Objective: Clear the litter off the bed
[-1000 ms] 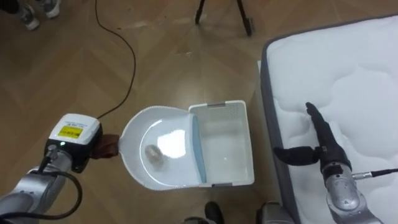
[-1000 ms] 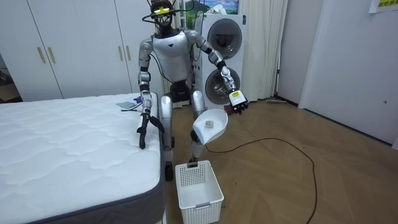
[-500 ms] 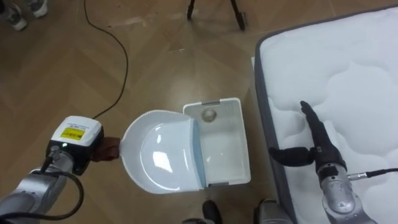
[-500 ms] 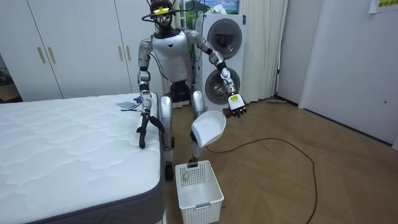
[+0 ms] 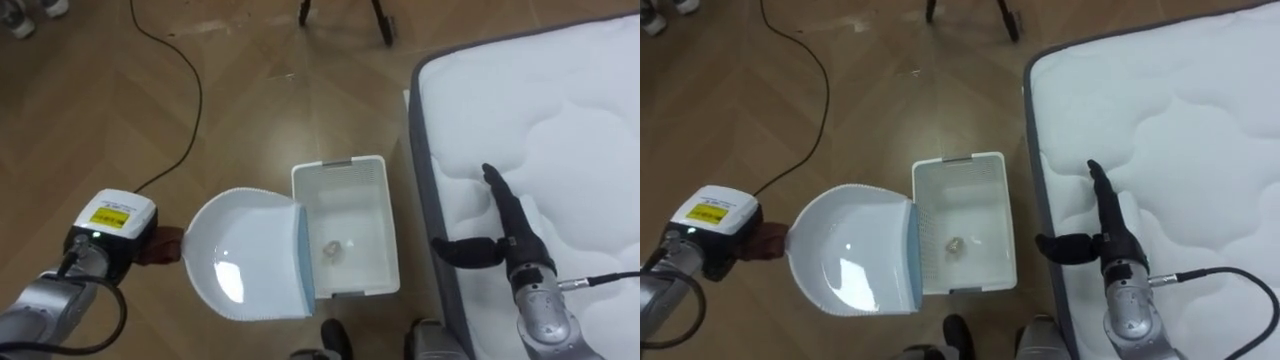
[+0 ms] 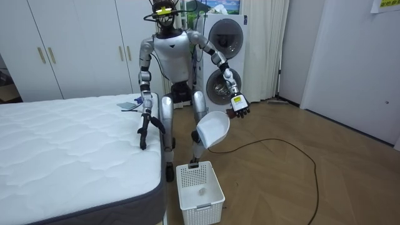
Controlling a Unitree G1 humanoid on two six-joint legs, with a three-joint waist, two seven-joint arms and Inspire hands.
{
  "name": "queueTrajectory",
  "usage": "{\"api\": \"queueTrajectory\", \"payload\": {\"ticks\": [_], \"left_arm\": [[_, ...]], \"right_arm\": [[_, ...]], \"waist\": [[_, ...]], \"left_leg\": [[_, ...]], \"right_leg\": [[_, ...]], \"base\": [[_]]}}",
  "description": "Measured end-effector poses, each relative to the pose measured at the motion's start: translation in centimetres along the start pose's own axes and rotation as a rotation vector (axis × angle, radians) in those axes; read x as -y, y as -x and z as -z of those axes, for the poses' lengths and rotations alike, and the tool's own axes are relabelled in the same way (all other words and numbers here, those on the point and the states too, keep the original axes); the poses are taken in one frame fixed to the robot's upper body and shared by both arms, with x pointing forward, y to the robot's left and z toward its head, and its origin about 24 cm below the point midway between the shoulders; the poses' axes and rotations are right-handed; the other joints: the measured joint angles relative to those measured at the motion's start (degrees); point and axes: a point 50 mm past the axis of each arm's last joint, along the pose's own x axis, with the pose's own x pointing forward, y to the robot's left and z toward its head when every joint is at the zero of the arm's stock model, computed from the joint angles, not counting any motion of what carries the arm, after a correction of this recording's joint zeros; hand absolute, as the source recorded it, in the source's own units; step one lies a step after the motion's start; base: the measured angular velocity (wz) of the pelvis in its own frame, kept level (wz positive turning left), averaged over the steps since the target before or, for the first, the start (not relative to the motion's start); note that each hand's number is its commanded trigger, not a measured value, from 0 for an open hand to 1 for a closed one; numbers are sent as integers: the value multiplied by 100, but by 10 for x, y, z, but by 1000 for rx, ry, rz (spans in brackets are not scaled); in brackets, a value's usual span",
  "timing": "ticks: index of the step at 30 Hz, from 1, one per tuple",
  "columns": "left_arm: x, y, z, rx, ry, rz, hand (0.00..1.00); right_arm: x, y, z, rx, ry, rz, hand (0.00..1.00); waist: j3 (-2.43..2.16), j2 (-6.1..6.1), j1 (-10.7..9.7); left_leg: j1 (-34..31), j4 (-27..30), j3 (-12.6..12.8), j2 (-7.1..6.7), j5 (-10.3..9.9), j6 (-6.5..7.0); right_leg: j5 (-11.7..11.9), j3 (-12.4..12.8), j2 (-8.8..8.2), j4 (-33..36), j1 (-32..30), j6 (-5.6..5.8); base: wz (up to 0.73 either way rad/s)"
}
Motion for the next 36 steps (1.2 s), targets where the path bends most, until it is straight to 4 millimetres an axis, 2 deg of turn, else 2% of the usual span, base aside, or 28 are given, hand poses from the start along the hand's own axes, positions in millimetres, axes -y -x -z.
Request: {"api": "queueTrajectory", "payload": {"ticks": [9, 16, 19, 21, 23, 25, 26, 28, 32, 33, 34, 35, 36], "left_arm": [[3, 2, 0, 4, 0, 9, 100], [-2, 4, 5, 23, 1, -58, 100], [-2, 4, 6, 18, 50, -86, 100], [-8, 6, 16, -21, 93, -156, 100], [-6, 10, 22, -83, 153, -193, 100], [-1, 14, 21, -117, 198, -204, 100], [1, 17, 21, -126, 219, -212, 100], [5, 22, 18, -136, 259, -231, 100], [12, 36, 1, -139, 375, -282, 100], [13, 37, -6, -131, 404, -293, 100], [13, 37, -10, -129, 420, -300, 100], [16, 39, -15, -131, 454, -300, 100], [19, 40, -19, -132, 480, -293, 100]], "right_arm": [[-3, 1, 0, -4, -7, -11, 0], [-2, 9, 10, -38, -5, 18, 0], [1, 12, 19, -79, -28, 33, 0], [8, 18, 27, -110, -40, 66, 0], [14, 23, 34, -138, -47, 90, 0], [18, 33, 44, -174, -54, 105, 0], [18, 39, 50, -194, -56, 104, 0], [16, 46, 55, -214, -51, 85, 0], [15, 56, 55, -203, -64, 75, 0], [16, 58, 55, -204, -63, 78, 0], [17, 58, 56, -206, -63, 79, 0], [17, 58, 56, -205, -66, 82, 0], [18, 57, 54, -201, -68, 87, 0]], "waist": [[-10, -106, 44], [-15, -117, 169], [-16, -112, 305], [-20, -105, 469], [-24, -101, 522], [-69, -90, 600], [-113, -102, 632], [-122, -107, 650], [-190, -180, 689], [-225, -245, 778], [-232, -274, 813], [-258, -311, 884], [-261, -342, 1032]], "left_leg": [[-39, 6, -5, 2, -1, 0], [170, -14, -66, 16, -13, -6], [429, -35, -104, 43, -57, -24], [577, -74, -106, 117, -72, -41], [776, -157, -93, 136, -75, -48], [1041, -287, -65, 137, -87, -66], [1201, -381, -47, 138, -88, -70], [1479, -504, -22, 166, -99, -91], [2064, -793, 95, 242, -137, -160], [2209, -876, 185, 259, -151, -183], [2291, -916, 263, 282, -159, -196], [2427, -971, 322, 316, -189, -237], [2589, -1028, 176, 312, -221, -283]], "right_leg": [[1, -13, 0, -11, -27, 0], [11, -120, 8, -141, 272, -7], [29, -148, 64, -285, 586, 8], [105, -160, 155, -479, 789, -2], [139, -137, 206, -606, 963, 14], [151, -131, 223, -754, 1219, 21], [162, -122, 241, -859, 1371, 30], [208, -60, 319, -1065, 1670, 43], [343, 76, 461, -1517, 2221, 19], [360, 215, 506, -1575, 2285, 18], [379, 284, 533, -1607, 2321, 14], [425, 463, 611, -1696, 2388, 5], [488, 713, 703, -1765, 2437, -14]], "base": [[0], [3], [-4], [-11], [-10], [-12], [-11], [-17], [-30], [-51], [-67], [-92], [-108]]}}
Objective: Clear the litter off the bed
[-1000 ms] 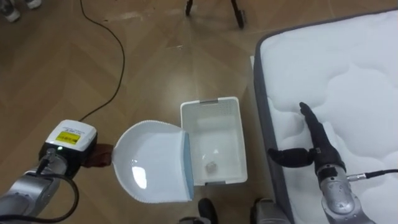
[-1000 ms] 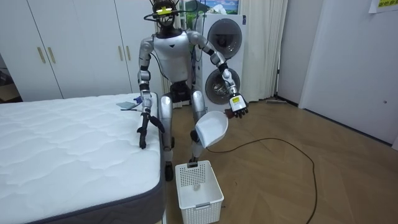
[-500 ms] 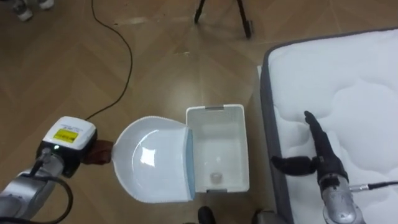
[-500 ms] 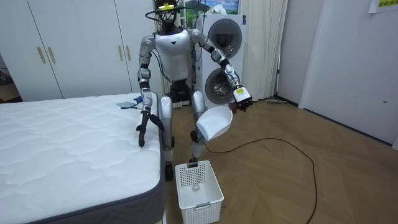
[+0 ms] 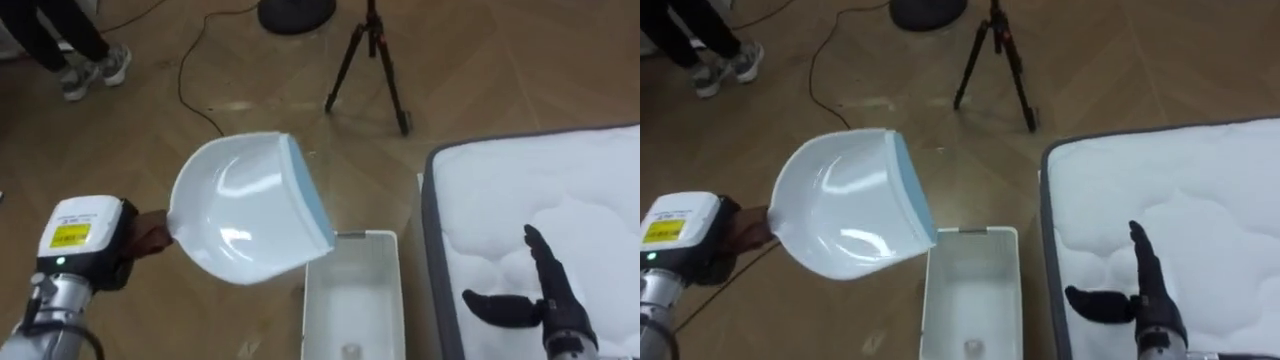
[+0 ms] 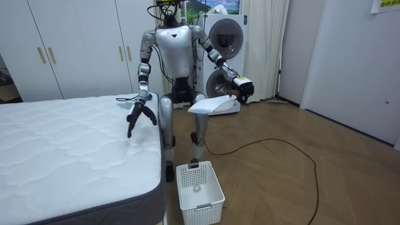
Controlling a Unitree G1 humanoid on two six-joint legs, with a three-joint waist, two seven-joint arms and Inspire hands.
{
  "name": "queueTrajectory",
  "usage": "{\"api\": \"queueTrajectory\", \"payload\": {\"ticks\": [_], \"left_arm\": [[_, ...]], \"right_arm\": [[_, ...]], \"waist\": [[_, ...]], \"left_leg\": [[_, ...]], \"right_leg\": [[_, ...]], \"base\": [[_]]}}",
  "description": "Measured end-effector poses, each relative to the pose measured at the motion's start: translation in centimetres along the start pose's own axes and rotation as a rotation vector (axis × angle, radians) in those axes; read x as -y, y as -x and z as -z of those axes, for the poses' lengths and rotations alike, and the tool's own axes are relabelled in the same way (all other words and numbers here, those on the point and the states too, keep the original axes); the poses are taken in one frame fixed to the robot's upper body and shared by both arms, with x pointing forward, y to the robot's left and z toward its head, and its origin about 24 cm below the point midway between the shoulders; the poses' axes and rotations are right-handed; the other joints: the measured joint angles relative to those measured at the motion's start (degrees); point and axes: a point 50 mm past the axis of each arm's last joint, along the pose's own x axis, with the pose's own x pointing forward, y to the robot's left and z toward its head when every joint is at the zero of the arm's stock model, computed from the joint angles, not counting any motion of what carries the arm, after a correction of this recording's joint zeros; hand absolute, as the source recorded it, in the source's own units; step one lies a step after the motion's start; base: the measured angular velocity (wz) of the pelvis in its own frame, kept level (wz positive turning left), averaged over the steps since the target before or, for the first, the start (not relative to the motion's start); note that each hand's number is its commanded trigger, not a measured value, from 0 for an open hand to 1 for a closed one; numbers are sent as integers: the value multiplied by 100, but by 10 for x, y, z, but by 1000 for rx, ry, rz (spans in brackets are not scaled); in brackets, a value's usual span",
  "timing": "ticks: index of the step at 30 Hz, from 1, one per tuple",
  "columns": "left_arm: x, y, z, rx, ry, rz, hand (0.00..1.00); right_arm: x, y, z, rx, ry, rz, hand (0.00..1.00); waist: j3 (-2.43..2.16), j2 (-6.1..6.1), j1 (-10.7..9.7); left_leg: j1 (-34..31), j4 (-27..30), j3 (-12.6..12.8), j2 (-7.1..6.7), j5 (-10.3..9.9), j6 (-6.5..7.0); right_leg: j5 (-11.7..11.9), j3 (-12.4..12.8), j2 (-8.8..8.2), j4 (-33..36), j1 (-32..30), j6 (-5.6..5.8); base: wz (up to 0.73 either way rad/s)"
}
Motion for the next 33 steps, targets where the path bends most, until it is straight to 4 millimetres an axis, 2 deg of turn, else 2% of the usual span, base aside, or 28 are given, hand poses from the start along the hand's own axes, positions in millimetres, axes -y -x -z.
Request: {"api": "queueTrajectory", "payload": {"ticks": [1, 3, 4, 5, 7, 8, 10, 11, 13, 15, 16, 17, 18, 19, 20, 21, 22, 23, 24, 25, 26, 27, 28, 29, 31, 32, 33], "left_arm": [[2, 3, 0, -5, 9, 6, 100], [11, 16, 2, -26, 26, 36, 100], [13, 17, 2, -28, 30, 42, 100], [15, 18, -1, -27, 42, 43, 100], [14, 16, -8, -14, 65, 28, 100], [12, 15, -13, 0, 85, 14, 100], [10, 14, -18, 18, 117, -3, 100], [8, 13, -22, 26, 139, -14, 100], [5, 12, -25, 37, 145, -30, 100], [0, 11, -28, 50, 156, -51, 100], [-1, 10, -28, 50, 168, -56, 100], [-1, 10, -28, 48, 186, -59, 100], [-1, 10, -28, 45, 192, -61, 100], [-2, 10, -28, 42, 195, -63, 100], [-2, 10, -27, 32, 213, -67, 100], [-2, 9, -27, 29, 231, -71, 100], [-3, 9, -28, 30, 235, -72, 100], [-5, 8, -27, 28, 259, -81, 100], [-5, 5, -31, 24, 291, -89, 100], [-4, 4, -34, 21, 317, -93, 100], [-3, 4, -37, 13, 358, -98, 100], [-2, 5, -38, 3, 382, -100, 100], [-2, 4, -38, 0, 389, -101, 100], [-4, 3, -38, -2, 393, -106, 100], [-3, 2, -40, 0, 400, -106, 100], [-1, 3, -42, 0, 409, -96, 100], [1, 3, -44, 2, 415, -83, 100]], "right_arm": [[1, 0, -1, 5, 1, 0, 0], [1, 2, -7, 32, -10, -6, 0], [2, 3, -8, 36, -12, -8, 0], [2, 5, -7, 38, -10, -10, 0], [2, 7, -6, 35, -13, -13, 0], [0, 8, -6, 34, -17, -16, 0], [-1, 8, -6, 35, -9, -26, 0], [-2, 9, -5, 32, -6, -31, 0], [0, 9, -3, 20, 14, -41, 0], [3, 8, -3, 21, 29, -35, 0], [3, 7, -4, 23, 31, -37, 0], [1, 7, -4, 25, 32, -46, 0], [-1, 6, -5, 26, 23, -54, 0], [-4, 5, -6, 28, 18, -59, 0], [-7, 3, -9, 34, 15, -74, 0], [-10, 2, -10, 31, 15, -84, 0], [-12, 2, -10, 27, 11, -86, 0], [-17, 2, -12, 22, -9, -88, 0], [-19, 2, -11, 11, -27, -92, 0], [-19, 2, -12, 12, -27, -91, 0], [-18, 0, -14, 22, -22, -89, 0], [-20, -3, -17, 36, -22, -93, 0], [-23, -5, -18, 40, -19, -99, 0], [-26, -6, -21, 47, -16, -111, 0], [-29, -5, -19, 41, -15, -120, 0], [-30, -5, -18, 33, -14, -125, 0], [-31, -4, -16, 24, -12, -134, 0]], "waist": [[-1, -3, 76], [3, -9, 165], [6, -16, 151], [6, -27, 47], [8, -69, -12], [35, -114, -71], [40, -168, -262], [52, -187, -312], [50, -184, -250], [50, -178, -225], [54, -185, -220], [52, -192, -213], [52, -196, -163], [52, -203, -140], [50, -207, -102], [48, -187, -95], [45, -181, -93], [63, -133, -48], [70, -151, -6], [73, -154, 44], [77, -183, 107], [85, -173, 134], [81, -181, 138], [96, -193, 147], [99, -224, 118], [100, -207, 86], [93, -198, 19]], "left_leg": [[85, -26, -140, -9, -20, -27], [438, -111, -755, -98, -139, -106], [517, -155, -843, -106, -153, -116], [622, -233, -845, -103, -174, -119], [776, -392, -779, -106, -179, -112], [851, -441, -666, -90, -182, -109], [906, -469, -528, -85, -201, -96], [981, -505, -347, -61, -225, -94], [1098, -536, 12, 22, -301, -109], [1244, -545, 509, 89, -396, -125], [1286, -550, 631, 94, -411, -128], [1376, -558, 916, 106, -430, -134], [1431, -525, 1090, 107, -434, -129], [1437, -494, 1052, 97, -440, -116], [1386, -384, 892, 69, -489, -34], [1380, -381, 834, 62, -506, -6], [1377, -428, 993, 91, -507, 1], [1402, -605, 1621, 241, -529, 17], [1430, -655, 2043, 236, -531, 15], [1445, -675, 2222, 221, -531, 15], [1453, -692, 2602, 179, -543, 32], [1426, -668, 2868, 168, -571, 30], [1400, -638, 2960, 162, -573, 28], [1325, -609, 3074, 152, -572, 27], [1192, -509, 2945, 139, -567, 26], [1156, -434, 2502, 150, -565, 29], [1176, -424, 1941, 157, -546, 29]], "right_leg": [[38, 138, 55, -37, 25, -7], [97, 691, 263, -73, 125, -20], [104, 765, 290, -76, 154, -22], [110, 848, 326, -104, 205, -15], [148, 1055, 391, -114, 208, 2], [183, 1139, 423, -126, 201, -1], [194, 1201, 442, -113, 195, 9], [226, 1267, 480, -101, 174, 19], [330, 1254, 566, -113, 110, 2], [427, 1051, 606, -65, -6, -39], [441, 938, 605, -19, -53, -61], [499, 608, 591, 21, -125, -141], [614, 356, 583, -17, -169, -219], [677, 298, 597, -44, -197, -250], [802, 325, 648, -88, -247, -283], [975, 354, 722, -243, -262, -292], [1095, 253, 744, -352, -256, -321], [1111, -475, 675, -309, -281, -507], [633, -1210, 479, 336, -287, -573], [389, -1465, 333, 626, -226, -574], [32, -1698, 54, 1052, -113, -420], [-152, -1807, -217, 1176, 50, -225], [-194, -1825, -311, 1137, 124, -154], [-231, -1817, -412, 861, 217, -80], [-240, -1786, -367, 415, 223, -57], [-185, -1686, -277, 263, 250, -70], [-107, -1600, -188, 138, 329, -111]], "base": [[-136], [-130], [-78], [-51], [-57], [-59], [-48], [-81], [-112], [-116], [-120], [-138], [-147], [-162], [-154], [-150], [-135], [-126], [-122], [-128], [-135], [-132], [-108], [-84], [-81], [-75], [-66]]}}
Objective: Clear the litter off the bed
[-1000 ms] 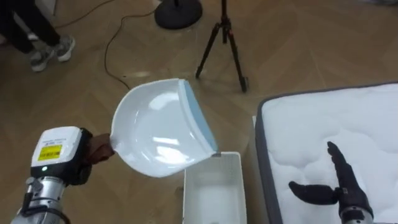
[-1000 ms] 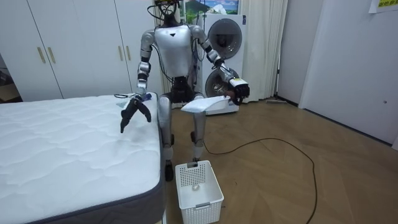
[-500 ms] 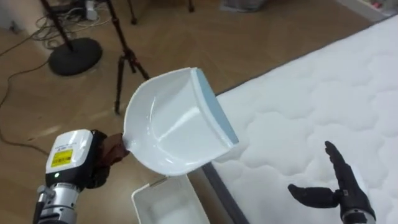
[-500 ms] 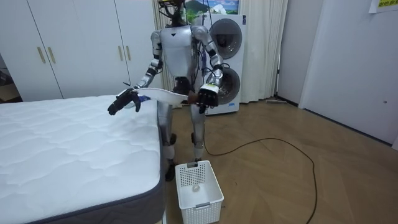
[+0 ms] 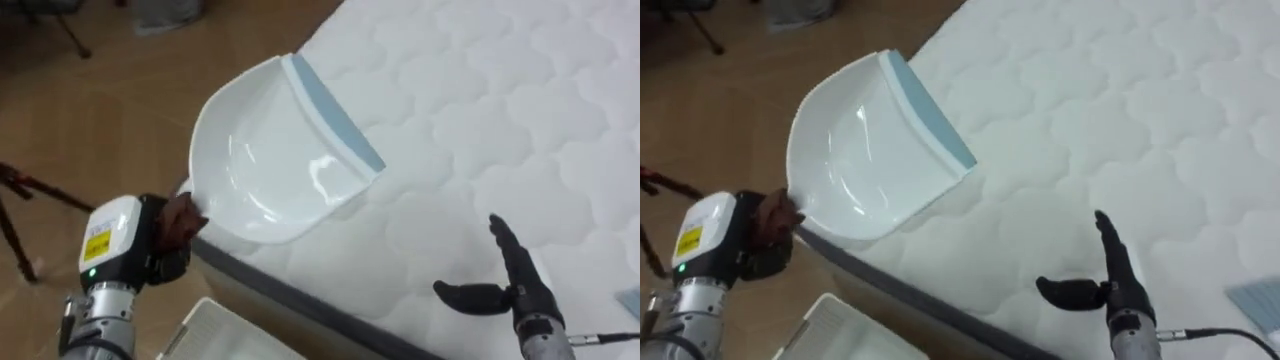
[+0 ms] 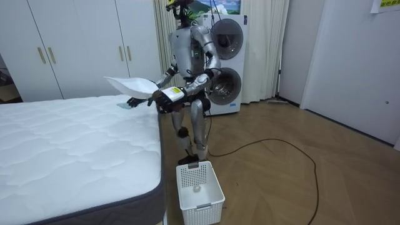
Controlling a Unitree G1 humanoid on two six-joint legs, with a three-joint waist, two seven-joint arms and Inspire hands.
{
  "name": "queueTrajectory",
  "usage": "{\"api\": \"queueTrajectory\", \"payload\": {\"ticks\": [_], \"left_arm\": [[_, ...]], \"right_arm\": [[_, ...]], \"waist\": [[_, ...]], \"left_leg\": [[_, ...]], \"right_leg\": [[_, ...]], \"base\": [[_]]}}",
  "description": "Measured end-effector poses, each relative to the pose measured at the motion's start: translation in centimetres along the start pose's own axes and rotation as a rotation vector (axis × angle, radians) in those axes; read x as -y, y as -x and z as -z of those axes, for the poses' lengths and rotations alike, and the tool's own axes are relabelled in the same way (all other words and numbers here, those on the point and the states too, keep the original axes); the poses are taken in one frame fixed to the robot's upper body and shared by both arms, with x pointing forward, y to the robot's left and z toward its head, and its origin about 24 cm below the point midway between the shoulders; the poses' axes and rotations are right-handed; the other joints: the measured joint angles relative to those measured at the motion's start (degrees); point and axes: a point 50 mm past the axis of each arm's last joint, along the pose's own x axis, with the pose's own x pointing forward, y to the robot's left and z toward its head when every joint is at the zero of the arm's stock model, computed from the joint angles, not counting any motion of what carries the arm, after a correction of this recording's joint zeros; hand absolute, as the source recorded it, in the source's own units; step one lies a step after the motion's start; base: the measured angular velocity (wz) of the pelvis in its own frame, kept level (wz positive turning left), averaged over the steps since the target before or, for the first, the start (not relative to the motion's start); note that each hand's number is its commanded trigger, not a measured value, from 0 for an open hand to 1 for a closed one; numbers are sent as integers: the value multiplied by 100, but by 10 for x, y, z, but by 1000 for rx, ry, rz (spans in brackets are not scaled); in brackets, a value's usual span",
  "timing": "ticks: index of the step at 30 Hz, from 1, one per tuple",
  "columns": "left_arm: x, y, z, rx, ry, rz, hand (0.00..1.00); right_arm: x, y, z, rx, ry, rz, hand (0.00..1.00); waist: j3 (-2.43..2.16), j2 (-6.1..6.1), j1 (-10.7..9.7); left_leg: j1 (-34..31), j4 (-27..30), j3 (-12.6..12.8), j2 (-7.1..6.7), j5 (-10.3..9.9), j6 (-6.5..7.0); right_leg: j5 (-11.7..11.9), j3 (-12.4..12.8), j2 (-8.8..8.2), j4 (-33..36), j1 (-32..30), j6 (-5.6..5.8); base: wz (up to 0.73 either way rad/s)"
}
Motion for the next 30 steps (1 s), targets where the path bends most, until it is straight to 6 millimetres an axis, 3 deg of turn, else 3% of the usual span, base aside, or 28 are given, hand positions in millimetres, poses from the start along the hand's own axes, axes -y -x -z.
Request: {"api": "queueTrajectory", "payload": {"ticks": [2, 5, 8, 10, 11, 12, 14, 15, 18, 24, 25, 26, 27, 30], "left_arm": [[2, -1, -3, 4, 9, 15, 100], [11, -1, -10, 21, 24, 50, 100], [19, 2, -13, 34, 24, 85, 100], [21, 4, -12, 25, 28, 93, 100], [25, 6, -11, 10, 36, 103, 100], [28, 11, -8, -17, 48, 108, 100], [32, 16, -5, -40, 56, 117, 100], [34, 18, -6, -42, 60, 126, 100], [37, 22, -4, -52, 66, 134, 100], [39, 25, -5, -50, 66, 148, 100], [39, 26, -5, -50, 66, 149, 72], [40, 26, -5, -51, 68, 149, 32], [40, 26, -5, -53, 74, 148, 0], [40, 26, -5, -53, 78, 150, 0]], "right_arm": [[-1, -1, -1, 4, -5, -12, 0], [-1, -1, -2, 8, -19, -21, 0], [-3, -1, -4, 20, -12, -29, 0], [-4, -2, -5, 27, 3, -34, 0], [-5, -2, -5, 34, 27, -44, 0], [-9, -3, -8, 46, 43, -61, 0], [-13, -5, -12, 63, 67, -87, 0], [-13, -5, -12, 64, 74, -94, 0], [-15, -6, -14, 71, 75, -121, 0], [-16, -6, -13, 54, 79, -139, 0], [-16, -6, -12, 51, 79, -139, 0], [-16, -6, -13, 50, 77, -140, 0], [-16, -6, -13, 48, 75, -140, 0], [-17, -6, -14, 52, 74, -139, 0]], "waist": [[-7, -10, -134], [-1, -64, -371], [-1, -53, -419], [0, -51, -358], [-4, -34, -208], [-15, -1, -84], [-29, 28, -88], [-27, 25, -93], [-43, 28, -42], [-48, -37, -180], [-49, -40, -211], [-46, -46, -272], [-47, -46, -282], [-45, -45, -294]], "left_leg": [[15, 5, -249, 30, 4, -7], [22, 6, -172, 98, 28, -47], [29, 27, 47, 190, 49, -82], [57, 32, 27, 207, 59, -101], [88, 32, -334, 179, 64, -110], [125, 33, -1058, 135, 65, -110], [115, 97, -1843, 87, 64, -112], [108, 204, -2056, 47, 69, -116], [276, 117, -2190, 6, 69, -116], [481, -145, -2125, 31, 68, -117], [493, -153, -2129, 30, 67, -118], [498, -162, -2127, 24, 67, -118], [511, -175, -2103, 19, 67, -118], [526, -178, -2026, -1, 67, -117]], "right_leg": [[59, 79, 96, -78, 73, -36], [162, 164, 200, -191, 62, -91], [310, 327, 352, -384, 19, -153], [383, 605, 465, -401, -73, -197], [466, 910, 590, -452, -116, -231], [548, 1195, 717, -498, -139, -272], [662, 1535, 847, -547, -92, -299], [693, 1777, 915, -547, -94, -297], [711, 2290, 1161, -492, -160, -297], [882, 2661, 1385, -450, -255, -323], [882, 2671, 1389, -443, -252, -323], [882, 2691, 1393, -439, -255, -322], [884, 2734, 1407, -443, -258, -319], [884, 2799, 1414, -434, -268, -312]], "base": [[-31], [-19], [-43], [-82], [-136], [-141], [-109], [-89], [-100], [-50], [-11], [-7], [-11], [-14]]}}
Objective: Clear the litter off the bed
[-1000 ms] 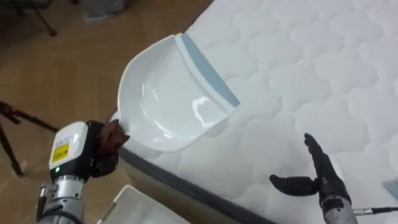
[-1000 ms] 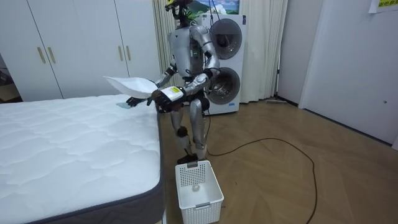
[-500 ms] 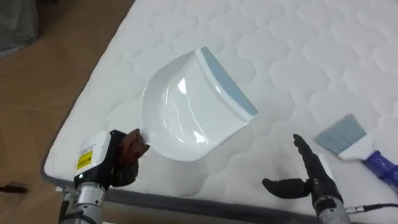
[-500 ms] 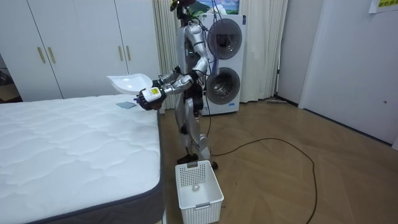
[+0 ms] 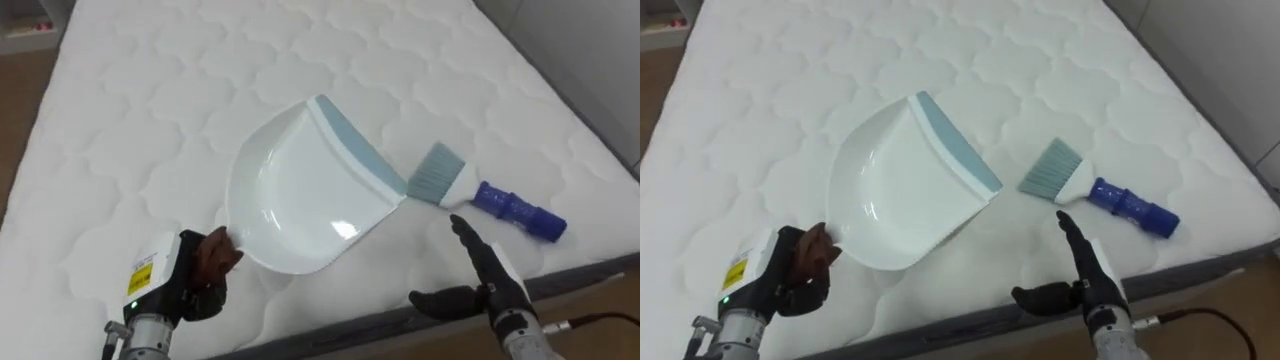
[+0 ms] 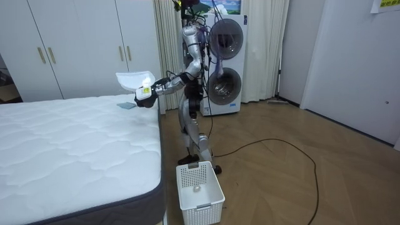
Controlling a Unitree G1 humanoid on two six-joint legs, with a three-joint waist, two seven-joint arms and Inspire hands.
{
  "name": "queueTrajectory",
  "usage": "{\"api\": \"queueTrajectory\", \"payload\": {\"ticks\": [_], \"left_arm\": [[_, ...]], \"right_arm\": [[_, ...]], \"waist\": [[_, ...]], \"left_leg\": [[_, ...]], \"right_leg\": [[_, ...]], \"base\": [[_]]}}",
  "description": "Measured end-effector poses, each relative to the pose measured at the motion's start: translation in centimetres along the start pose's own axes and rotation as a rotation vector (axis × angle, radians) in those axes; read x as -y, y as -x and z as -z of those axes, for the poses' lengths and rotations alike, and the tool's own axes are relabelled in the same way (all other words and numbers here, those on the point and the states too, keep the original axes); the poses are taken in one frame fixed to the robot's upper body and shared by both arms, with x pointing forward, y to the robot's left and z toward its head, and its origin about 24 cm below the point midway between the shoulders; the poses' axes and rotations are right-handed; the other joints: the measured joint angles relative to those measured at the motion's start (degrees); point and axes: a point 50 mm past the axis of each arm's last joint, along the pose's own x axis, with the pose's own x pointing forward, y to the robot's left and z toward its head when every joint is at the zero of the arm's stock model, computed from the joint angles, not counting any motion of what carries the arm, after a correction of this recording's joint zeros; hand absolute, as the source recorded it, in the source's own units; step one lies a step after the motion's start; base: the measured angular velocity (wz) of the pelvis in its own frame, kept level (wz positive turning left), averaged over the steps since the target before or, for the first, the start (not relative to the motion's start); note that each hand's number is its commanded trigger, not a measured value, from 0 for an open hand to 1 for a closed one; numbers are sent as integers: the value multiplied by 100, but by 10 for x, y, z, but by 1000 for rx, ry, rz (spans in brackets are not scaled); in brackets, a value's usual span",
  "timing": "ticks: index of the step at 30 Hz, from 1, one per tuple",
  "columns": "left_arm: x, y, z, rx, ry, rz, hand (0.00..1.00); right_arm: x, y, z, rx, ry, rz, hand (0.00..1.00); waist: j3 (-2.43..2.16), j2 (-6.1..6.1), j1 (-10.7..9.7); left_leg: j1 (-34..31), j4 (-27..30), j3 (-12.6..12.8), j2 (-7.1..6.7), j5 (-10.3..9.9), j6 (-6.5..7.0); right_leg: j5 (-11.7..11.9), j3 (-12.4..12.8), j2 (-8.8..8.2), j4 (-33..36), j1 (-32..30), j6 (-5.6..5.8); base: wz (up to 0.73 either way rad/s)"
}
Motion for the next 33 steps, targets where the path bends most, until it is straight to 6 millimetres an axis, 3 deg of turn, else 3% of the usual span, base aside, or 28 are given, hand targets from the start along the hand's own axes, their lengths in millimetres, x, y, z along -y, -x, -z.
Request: {"api": "queueTrajectory", "payload": {"ticks": [7, 10, 14, 19, 26, 33], "left_arm": [[3, 1, 3, -30, 82, 3, 0], [4, 2, 7, -67, 142, -1, 0], [7, 6, 14, -123, 215, -14, 0], [10, 9, 21, -184, 282, -16, 0], [14, 11, 26, -215, 295, -6, 0], [18, 16, 34, -272, 322, -12, 0]], "right_arm": [[-6, 1, 3, -18, -18, -6, 0], [-11, 2, 11, -56, -18, -16, 0], [-13, 4, 21, -106, -15, -16, 0], [-13, 4, 22, -111, -19, -9, 0], [-13, 6, 24, -117, -17, -7, 0], [-14, 13, 32, -147, -27, 9, 0]], "waist": [[18, -17, -62], [36, -30, -126], [65, -75, -72], [62, -109, -54], [-5, -214, -9], [19, -182, -12]], "left_leg": [[-12, -109, -16, -70, -6, -1], [-44, -164, -161, -53, -85, -3], [-74, -168, -149, -55, -105, 10], [-72, -168, -158, -42, -103, 4], [32, -150, -175, -21, -101, 3], [134, -248, -174, 79, -103, 4]], "right_leg": [[-18, -18, -44, 173, -147, 47], [12, -68, -30, 164, -172, 78], [80, -78, -41, 157, -189, 78], [95, -153, -43, 158, -195, 58], [104, -174, -27, 88, -73, 57], [272, -360, -21, -333, 177, 46]], "base": [[0], [17], [-2], [1], [0], [0]]}}
